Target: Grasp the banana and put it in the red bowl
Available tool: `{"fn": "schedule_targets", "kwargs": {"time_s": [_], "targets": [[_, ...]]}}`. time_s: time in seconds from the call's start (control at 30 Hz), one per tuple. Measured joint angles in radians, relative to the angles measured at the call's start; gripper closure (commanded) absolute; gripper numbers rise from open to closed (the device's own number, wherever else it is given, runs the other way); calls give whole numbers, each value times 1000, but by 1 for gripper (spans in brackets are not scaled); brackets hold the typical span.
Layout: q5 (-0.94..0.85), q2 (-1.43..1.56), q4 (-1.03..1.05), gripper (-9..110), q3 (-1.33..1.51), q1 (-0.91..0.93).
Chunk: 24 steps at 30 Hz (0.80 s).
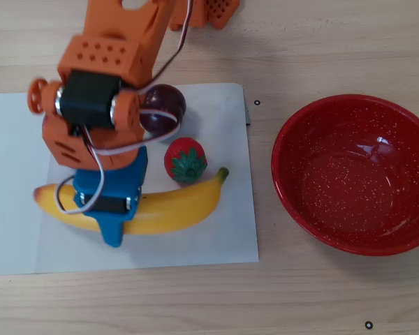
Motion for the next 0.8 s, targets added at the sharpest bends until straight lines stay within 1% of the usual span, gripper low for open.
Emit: {"fn": "schedule_targets", "kwargs": {"time_s": [0.33,0.53,0.8], "targets": [[-21,293,-49,101,262,12],[-12,528,-77,101,469,101],[-67,729,-64,101,574,212]]}}
